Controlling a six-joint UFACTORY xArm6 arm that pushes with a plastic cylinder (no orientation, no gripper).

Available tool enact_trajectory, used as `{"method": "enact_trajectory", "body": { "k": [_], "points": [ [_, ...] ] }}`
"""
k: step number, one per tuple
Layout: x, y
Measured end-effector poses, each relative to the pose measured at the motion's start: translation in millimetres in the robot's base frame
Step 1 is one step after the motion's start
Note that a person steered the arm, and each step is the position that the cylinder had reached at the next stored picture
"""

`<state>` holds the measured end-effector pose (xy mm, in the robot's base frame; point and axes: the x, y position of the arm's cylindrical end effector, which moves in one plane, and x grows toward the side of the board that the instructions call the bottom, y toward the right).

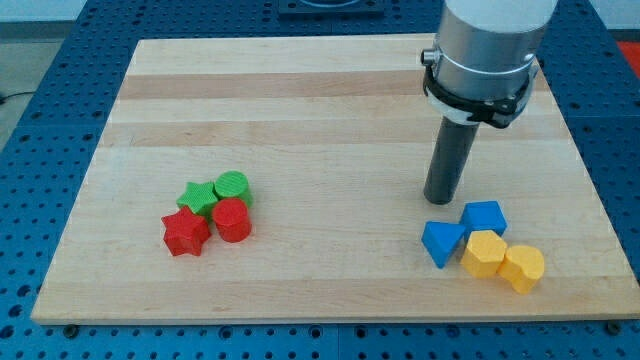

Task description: Move blue cube to the right of the green circle

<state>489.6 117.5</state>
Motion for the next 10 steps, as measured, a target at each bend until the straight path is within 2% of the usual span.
{"method": "enact_trajectory", "body": {
  "k": [2, 3, 4, 5, 10],
  "points": [
    [-22.4, 15.6],
    [-22.5, 65.0],
    [-5.3, 102.0],
    [33.2, 106.7],
    [44.3, 95.5]
  ]
}}
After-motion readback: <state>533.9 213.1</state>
